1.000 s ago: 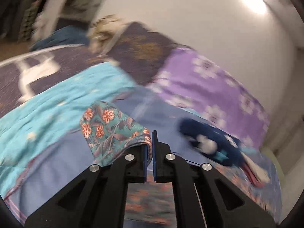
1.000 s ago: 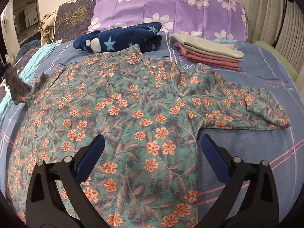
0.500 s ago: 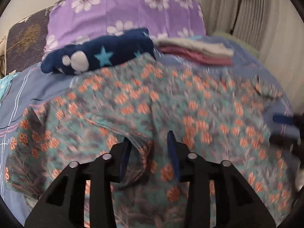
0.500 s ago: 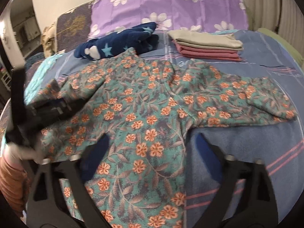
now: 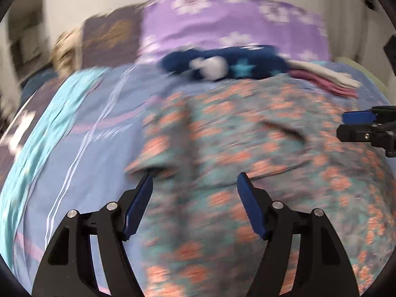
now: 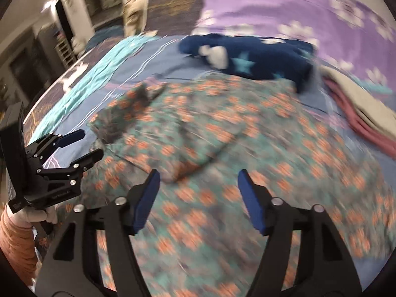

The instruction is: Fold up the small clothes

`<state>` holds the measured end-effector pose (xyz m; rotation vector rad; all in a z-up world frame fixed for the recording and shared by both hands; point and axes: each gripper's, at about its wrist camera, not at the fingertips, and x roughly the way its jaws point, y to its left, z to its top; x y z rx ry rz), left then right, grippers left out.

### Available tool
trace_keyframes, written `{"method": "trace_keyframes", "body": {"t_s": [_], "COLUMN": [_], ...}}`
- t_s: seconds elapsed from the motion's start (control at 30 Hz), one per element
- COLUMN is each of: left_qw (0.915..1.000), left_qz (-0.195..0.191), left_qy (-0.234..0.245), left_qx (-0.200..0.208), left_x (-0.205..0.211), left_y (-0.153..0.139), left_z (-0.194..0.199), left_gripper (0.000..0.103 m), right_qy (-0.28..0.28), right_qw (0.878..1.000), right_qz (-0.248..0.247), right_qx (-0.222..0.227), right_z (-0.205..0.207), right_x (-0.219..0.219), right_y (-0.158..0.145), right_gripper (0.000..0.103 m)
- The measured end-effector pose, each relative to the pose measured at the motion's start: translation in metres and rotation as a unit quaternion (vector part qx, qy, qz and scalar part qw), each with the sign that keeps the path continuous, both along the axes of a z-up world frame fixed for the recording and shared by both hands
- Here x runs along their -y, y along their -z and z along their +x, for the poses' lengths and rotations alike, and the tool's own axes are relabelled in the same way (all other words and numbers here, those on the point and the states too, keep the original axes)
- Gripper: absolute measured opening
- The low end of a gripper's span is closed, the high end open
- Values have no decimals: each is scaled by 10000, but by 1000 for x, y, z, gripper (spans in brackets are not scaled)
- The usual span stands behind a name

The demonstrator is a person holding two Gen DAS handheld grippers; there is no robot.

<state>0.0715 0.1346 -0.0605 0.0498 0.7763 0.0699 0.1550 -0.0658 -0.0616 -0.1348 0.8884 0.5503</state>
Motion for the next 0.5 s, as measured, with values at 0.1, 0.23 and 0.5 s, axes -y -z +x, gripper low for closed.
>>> {"method": "trace_keyframes", "body": {"t_s": [0.1,0.23,0.5], "left_qw": [9970,9952,9889], "left_qz": [361,437,670], "left_qy": [-651,-822,-1273], "left_qx": [-198,-288,-358], "left_x": [-28,-42,-54], "left_y": [14,23,37], "left_z": [9,37,46], "left_gripper": [71,71,73], "right_qy": [4,368,1426], "right_qw": [9992,9973,9669], "right_qz": [-397,-557,1489], "right_qx": [-55,-311,-1500], "right_z": [24,50,25], "right_x": [-42,-52,110], "right_y": [20,44,45], "right_gripper": [69,14,13]}}
